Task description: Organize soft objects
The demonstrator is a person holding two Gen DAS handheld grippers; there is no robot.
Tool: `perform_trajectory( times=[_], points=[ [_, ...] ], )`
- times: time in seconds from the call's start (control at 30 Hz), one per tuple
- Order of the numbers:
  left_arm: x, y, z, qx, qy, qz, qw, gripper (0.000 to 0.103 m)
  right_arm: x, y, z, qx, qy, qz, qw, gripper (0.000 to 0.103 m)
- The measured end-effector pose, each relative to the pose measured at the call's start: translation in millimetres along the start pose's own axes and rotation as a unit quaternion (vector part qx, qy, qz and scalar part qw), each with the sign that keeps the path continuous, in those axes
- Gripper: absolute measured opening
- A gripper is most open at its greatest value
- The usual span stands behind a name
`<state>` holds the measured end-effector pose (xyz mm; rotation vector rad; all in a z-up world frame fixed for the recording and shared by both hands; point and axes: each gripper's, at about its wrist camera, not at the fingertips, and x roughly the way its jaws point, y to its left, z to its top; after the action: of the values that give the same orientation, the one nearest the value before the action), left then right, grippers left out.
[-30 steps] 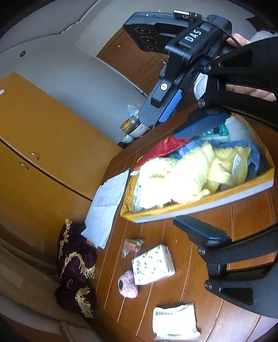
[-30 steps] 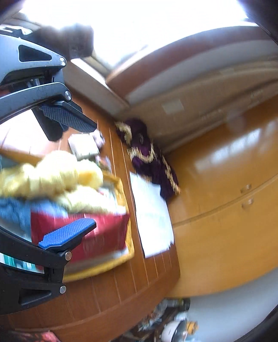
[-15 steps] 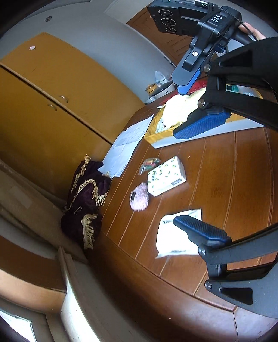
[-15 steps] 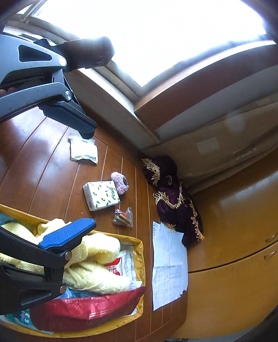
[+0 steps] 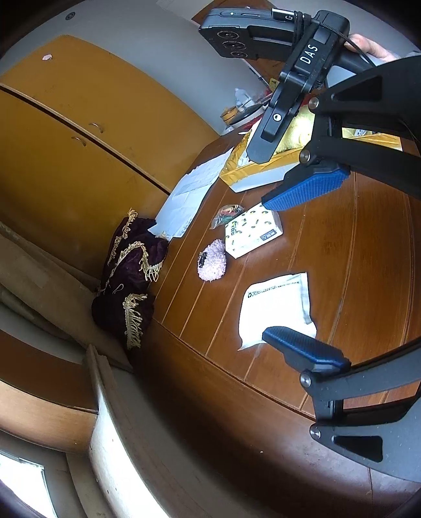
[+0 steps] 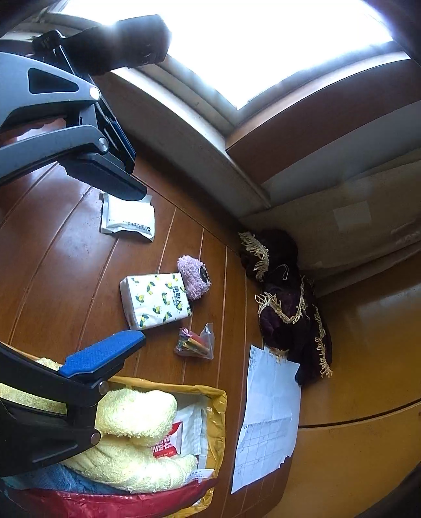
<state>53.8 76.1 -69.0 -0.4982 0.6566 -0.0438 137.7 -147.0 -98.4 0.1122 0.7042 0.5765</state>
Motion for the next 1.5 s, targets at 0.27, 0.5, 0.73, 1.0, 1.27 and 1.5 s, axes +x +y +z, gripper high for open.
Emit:
perform_trajectory(
  times=[0.27, 0.5, 0.73, 1.0, 1.27, 1.5],
  points=[
    [5.5, 4.1, 1.5, 0.019, 0.013, 0.038, 0.999, 0.074, -5.7, -1.3, -1.3, -0.002, -0.015, 0.013, 1.0, 0.084],
    [39.2, -3.3, 4.3, 0.063, 0.059, 0.099, 0.9913, 0.074, -7.7, 2.1, 0.7, -0.002, -0.015, 0.03, 0.999, 0.084],
    [60.2, 1.3, -2.7, 0.083, 0.083, 0.129, 0.9847, 0.066, -2.0, 11.9, 12.1, 0.001, 0.013, 0.033, 0.999, 0.084],
    [46.3, 23.3, -0.5, 0.058, 0.082, 0.103, 0.9896, 0.023, 55.2, 31.3, 35.5, -0.024, 0.076, -0.074, 0.994, 0.084],
    [40.2, 20.7, -2.3, 0.055, 0.081, 0.074, 0.9924, 0.043, 102.4, 9.0, 30.4, -0.006, 0.143, -0.121, 0.982, 0.084],
    [42.8, 8.5, -2.3, 0.063, 0.079, 0.079, 0.9917, 0.069, 98.7, 1.3, 26.8, 0.008, 0.136, -0.138, 0.981, 0.044]
  ],
)
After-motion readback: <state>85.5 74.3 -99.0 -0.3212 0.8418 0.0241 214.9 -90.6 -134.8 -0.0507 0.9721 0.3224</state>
